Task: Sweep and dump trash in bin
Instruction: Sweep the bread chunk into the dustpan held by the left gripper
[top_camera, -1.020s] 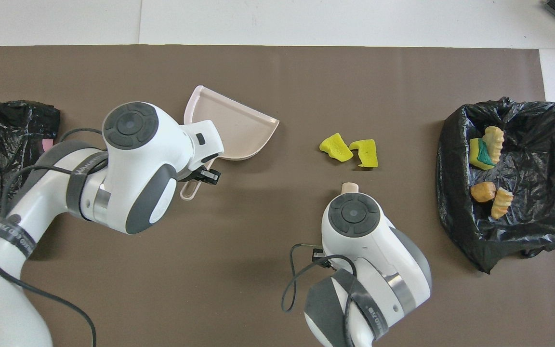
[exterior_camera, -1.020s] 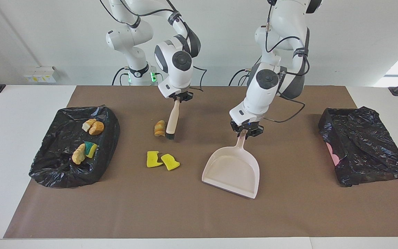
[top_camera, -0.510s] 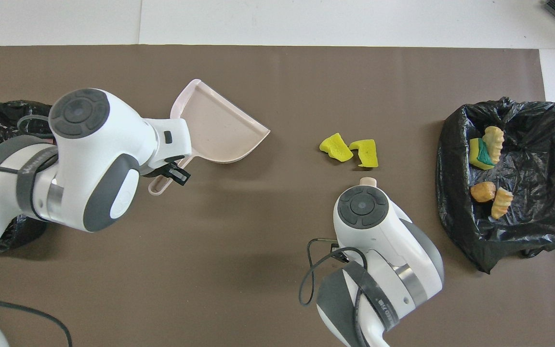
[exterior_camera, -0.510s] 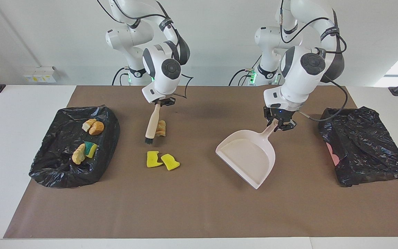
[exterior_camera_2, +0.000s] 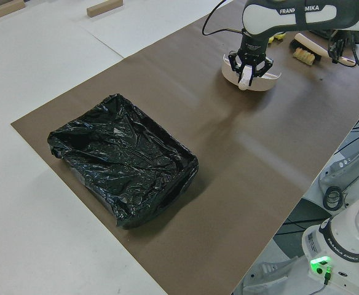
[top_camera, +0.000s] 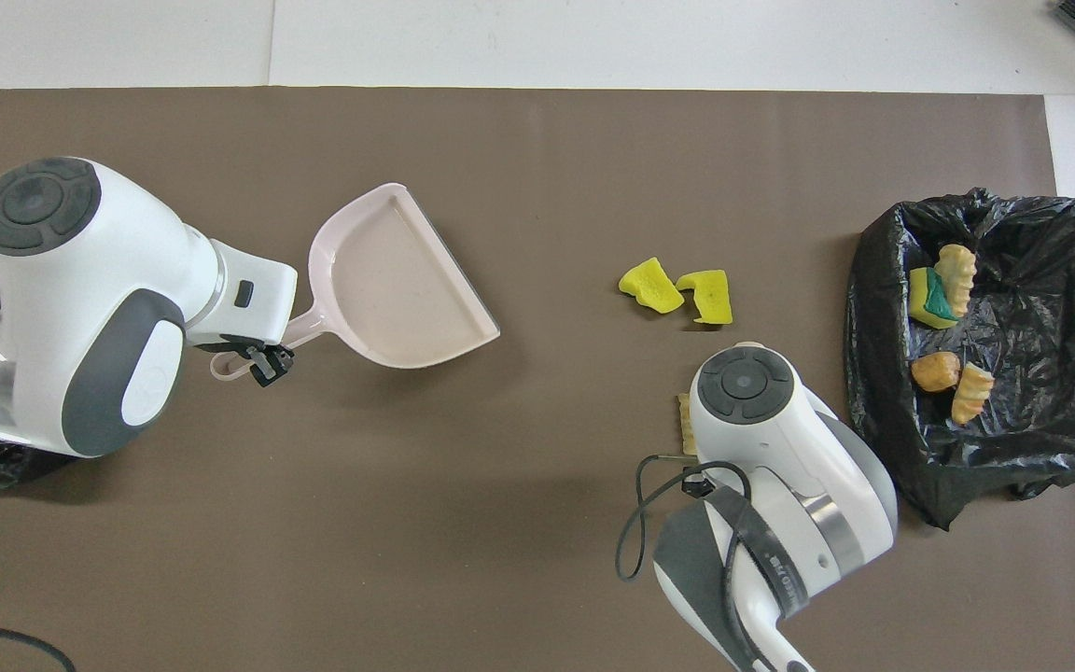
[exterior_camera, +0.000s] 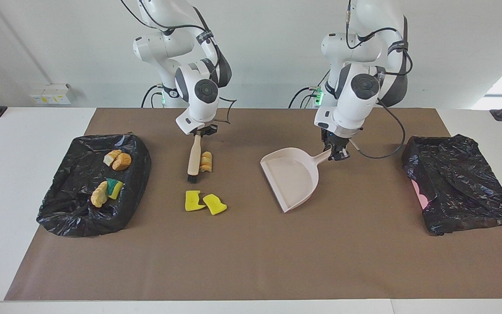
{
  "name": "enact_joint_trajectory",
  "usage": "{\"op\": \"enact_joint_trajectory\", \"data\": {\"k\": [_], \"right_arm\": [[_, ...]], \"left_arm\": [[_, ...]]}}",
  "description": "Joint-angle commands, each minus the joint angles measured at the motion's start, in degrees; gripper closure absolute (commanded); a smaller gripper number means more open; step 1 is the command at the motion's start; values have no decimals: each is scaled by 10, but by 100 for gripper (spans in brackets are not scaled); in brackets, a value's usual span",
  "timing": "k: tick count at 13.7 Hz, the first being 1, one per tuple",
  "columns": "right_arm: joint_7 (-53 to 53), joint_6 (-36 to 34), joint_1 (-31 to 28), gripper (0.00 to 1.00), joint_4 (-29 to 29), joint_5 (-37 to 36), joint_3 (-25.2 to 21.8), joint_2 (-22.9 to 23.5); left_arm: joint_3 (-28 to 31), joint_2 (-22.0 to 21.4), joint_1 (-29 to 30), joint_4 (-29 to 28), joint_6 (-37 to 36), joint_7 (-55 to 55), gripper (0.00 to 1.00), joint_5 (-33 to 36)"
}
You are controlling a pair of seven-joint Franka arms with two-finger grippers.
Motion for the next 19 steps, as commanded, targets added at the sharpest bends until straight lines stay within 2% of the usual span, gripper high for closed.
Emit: {"op": "enact_joint_trajectory", "data": {"k": [1,4,5,9,11,13,15,17,19], "right_arm": [[-33,8,23,100,35,24,5,32],[-63,10,54,100,87,58,6,62],[-70,18,64,100,97,89,6,67],[-73,58,114,100,159,120,7,136],[-75,65,135,100,211,147,9,164],[-72,53,133,100,269,187,9,186],[-70,26,128,100,327,189,9,210],[-70,-11,117,100,355,189,4,209],[-70,-53,77,100,358,185,4,189]], "left_arm": [[8,-25,-9,-34,30,-13,100,-4],[8,-19,-10,-43,34,-14,100,-4],[8,-18,-13,-50,49,-13,100,-4],[8,-22,-13,-59,60,-15,100,-4],[8,-21,-13,-59,60,-15,100,-4],[8,-21,-11,-58,61,-15,100,-4],[8,-19,-9,-58,65,-12,100,-4],[8,-19,-7,-58,65,-12,100,-4],[8,-19,-7,-58,65,-14,100,-4]]}}
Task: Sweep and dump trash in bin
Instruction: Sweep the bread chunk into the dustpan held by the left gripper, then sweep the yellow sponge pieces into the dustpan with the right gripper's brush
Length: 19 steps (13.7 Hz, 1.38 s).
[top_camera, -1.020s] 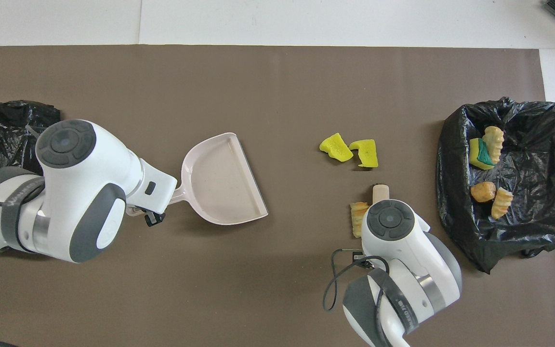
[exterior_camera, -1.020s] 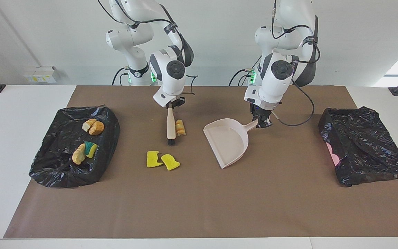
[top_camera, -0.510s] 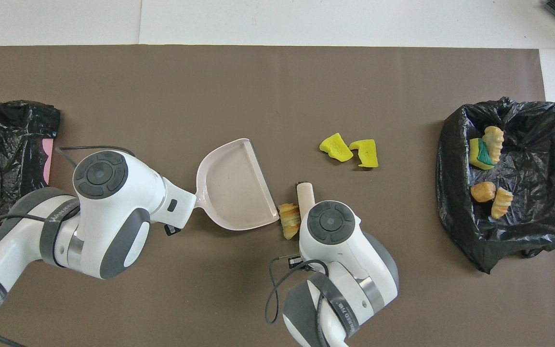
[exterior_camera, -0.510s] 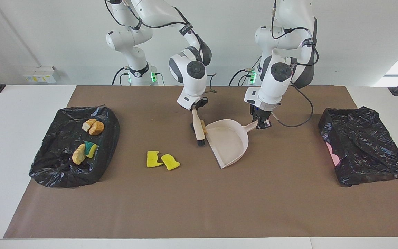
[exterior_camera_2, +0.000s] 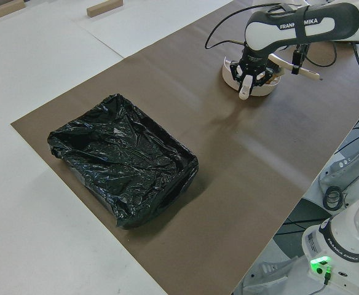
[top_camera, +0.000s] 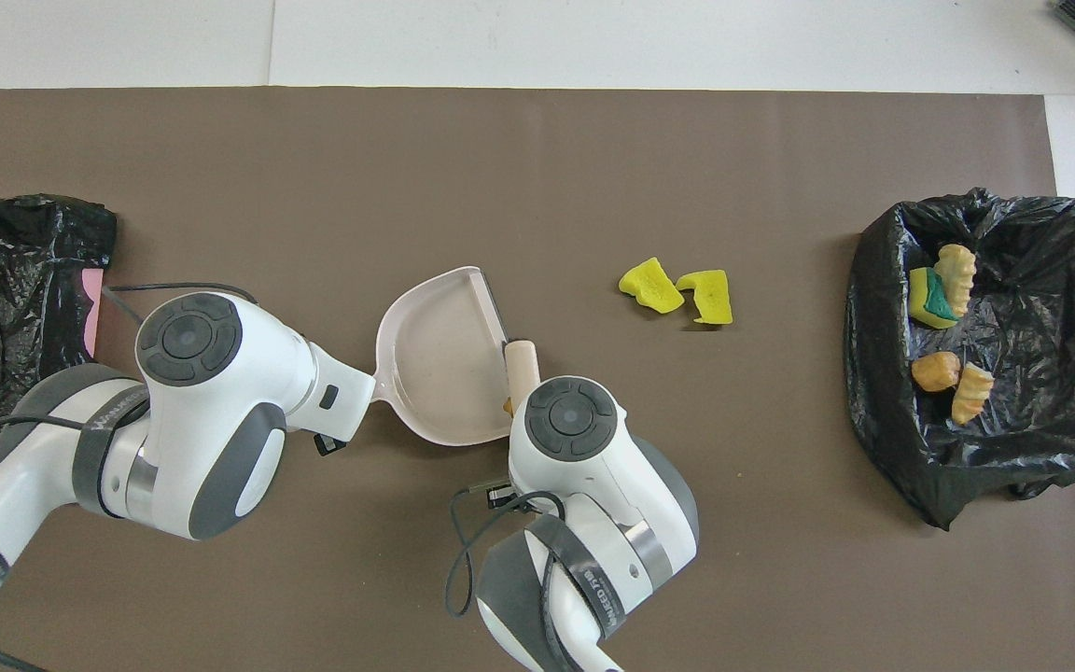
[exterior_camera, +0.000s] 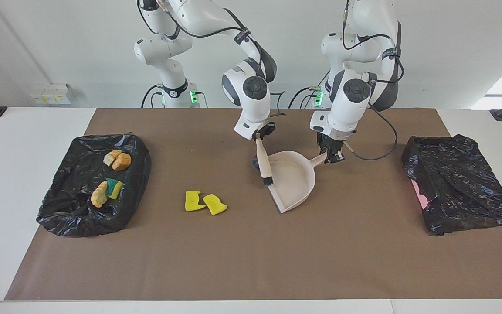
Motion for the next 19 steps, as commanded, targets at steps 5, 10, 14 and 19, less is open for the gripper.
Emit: {"op": "enact_joint_trajectory", "data": {"k": [5,10,14,19], "right_arm": [[-17,-95,-90,100,21,-75,1,-19],[-32,-91,-161,100,10,-188,-1,-14],[-115,-31,-229,100,-29,-284,0,17],[-201,-39,-248,100,-31,-290,0,20]], "left_arm": [[0,-16,1,-17,17,-15,100,-5],[0,-16,0,-18,18,-42,100,-5],[0,-15,-1,-19,34,-59,100,-36],[0,-14,-5,-19,45,-61,100,-41]]}}
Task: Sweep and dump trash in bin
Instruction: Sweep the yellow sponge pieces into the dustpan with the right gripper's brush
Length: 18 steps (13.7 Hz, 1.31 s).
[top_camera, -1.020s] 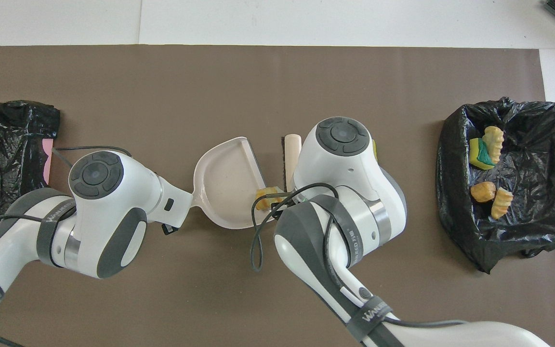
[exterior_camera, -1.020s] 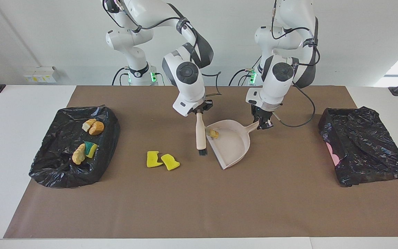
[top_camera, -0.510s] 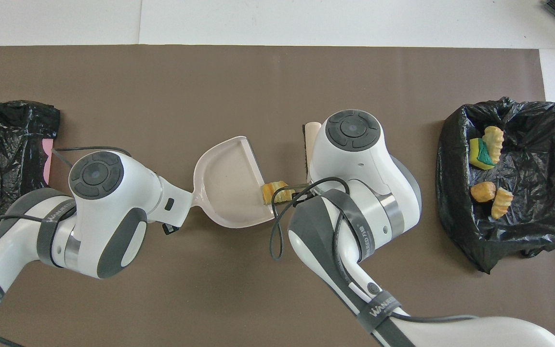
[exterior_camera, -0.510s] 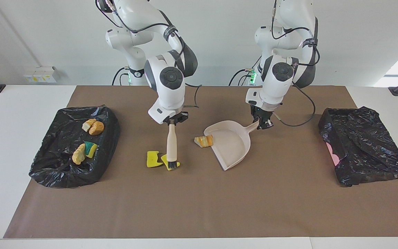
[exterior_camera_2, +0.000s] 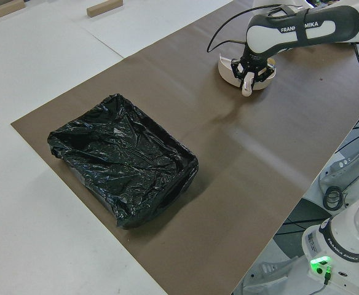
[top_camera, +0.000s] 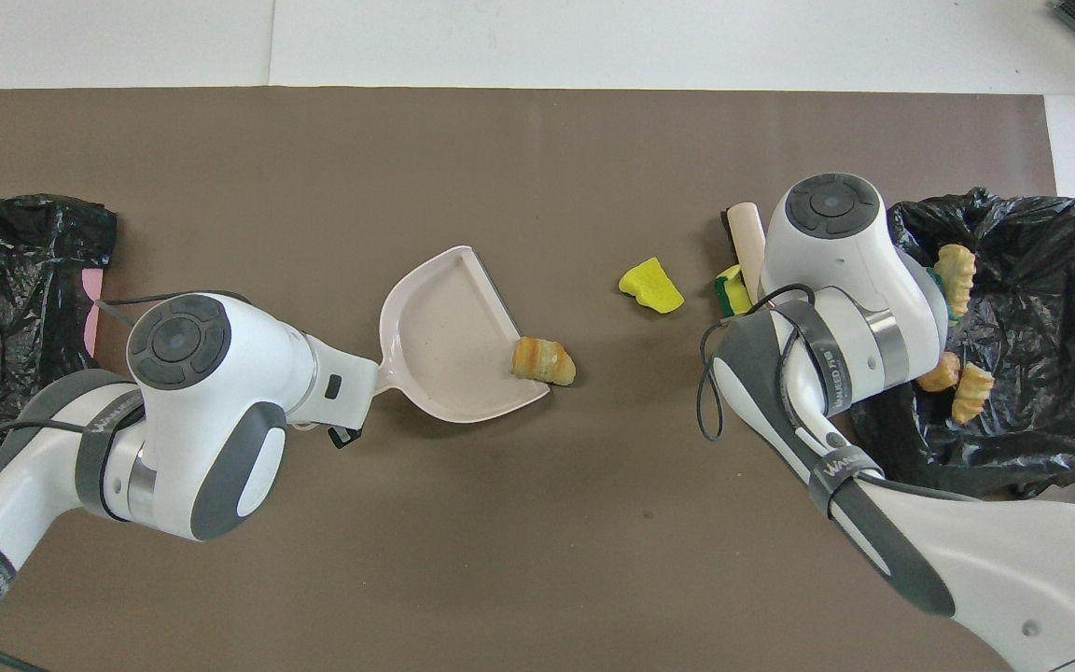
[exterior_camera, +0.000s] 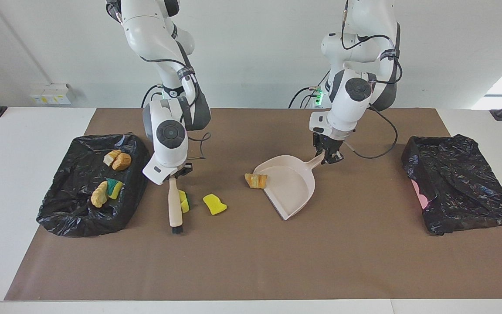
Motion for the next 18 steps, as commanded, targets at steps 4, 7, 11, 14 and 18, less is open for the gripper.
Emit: {"op": "enact_joint_trajectory", "data": {"k": [4,7,11,14,18], "right_arm": [[-14,-28,42,100,4,26,12,-3],[-9,-25,91,100,18,88,12,6],[-9,-2,147,100,20,167,12,18],[-13,16,176,100,21,240,17,20],[-6,18,209,100,49,295,22,20]], "left_arm": [[3,2,-8,-19,17,-14,100,-9],[3,4,-12,-18,18,-19,100,-9],[3,4,-12,-18,19,-20,100,-9],[3,4,-11,-18,20,-17,100,-9],[3,5,-8,-15,39,-16,100,-15]]}}
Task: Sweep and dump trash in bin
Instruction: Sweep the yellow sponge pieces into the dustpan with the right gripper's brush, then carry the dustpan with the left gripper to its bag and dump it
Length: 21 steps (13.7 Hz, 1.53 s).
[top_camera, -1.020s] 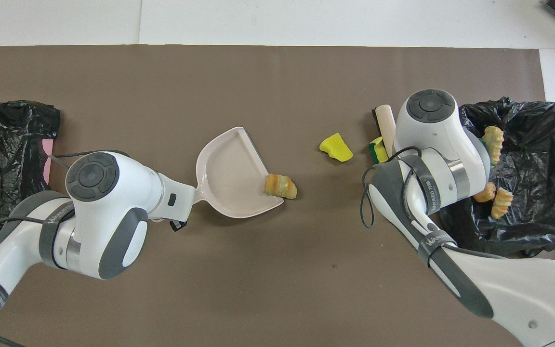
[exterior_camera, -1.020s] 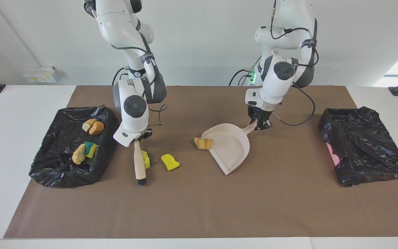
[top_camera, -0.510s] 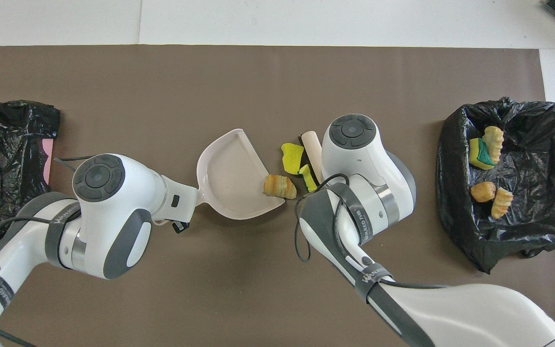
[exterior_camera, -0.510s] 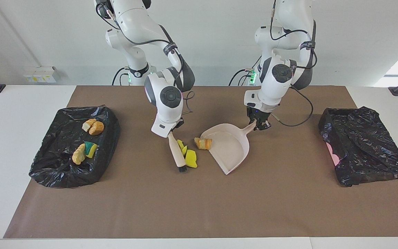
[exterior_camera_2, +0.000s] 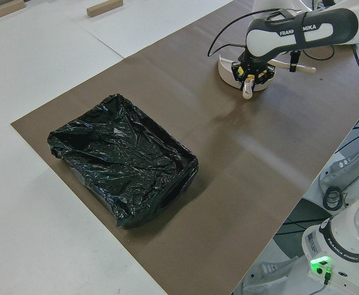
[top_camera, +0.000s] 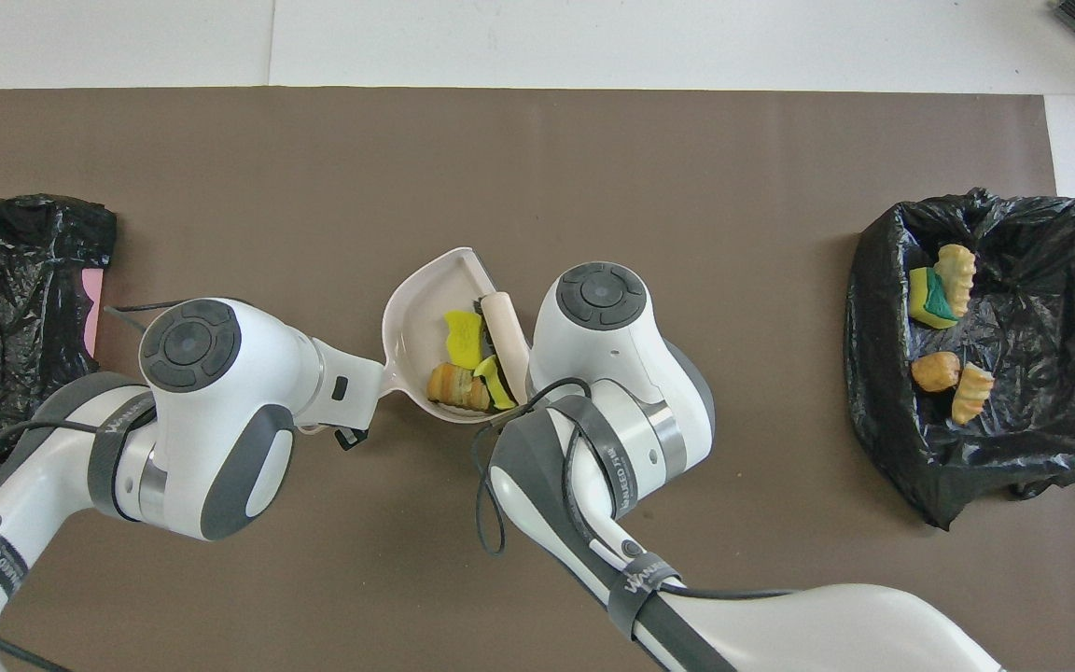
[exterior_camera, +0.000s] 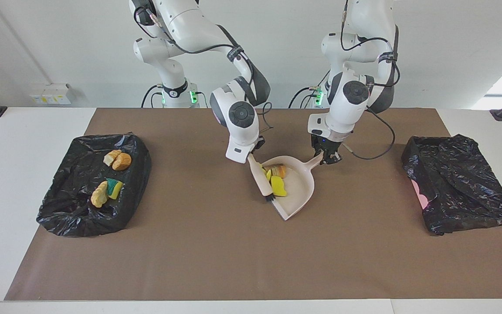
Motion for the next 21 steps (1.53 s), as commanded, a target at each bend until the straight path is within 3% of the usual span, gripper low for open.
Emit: {"op": "enact_joint_trajectory", "data": {"k": [1,4,8,11,14,16,21], "right_arm": [[-3,-5,-2,100,19,22,3,3],[0,-56,-40,100,15,5,-10,-9],[-1,-114,-84,100,14,-55,-10,-47],[1,-168,-90,100,12,-66,-9,-83],[55,-190,-81,100,-10,-66,-4,-109],[118,-184,-43,100,-29,-60,-3,-125],[179,-150,3,100,-54,-27,-2,-136]], "left_arm": [[4,-2,-5,-7,23,-4,100,-10],[5,0,0,-2,23,-6,100,-20],[5,-5,24,7,23,-5,100,-88],[6,-11,39,21,19,-7,100,-110],[7,-25,67,42,8,-62,100,-109],[11,-44,85,56,-19,-64,100,-107],[12,-63,197,121,-116,-58,100,-93]]}}
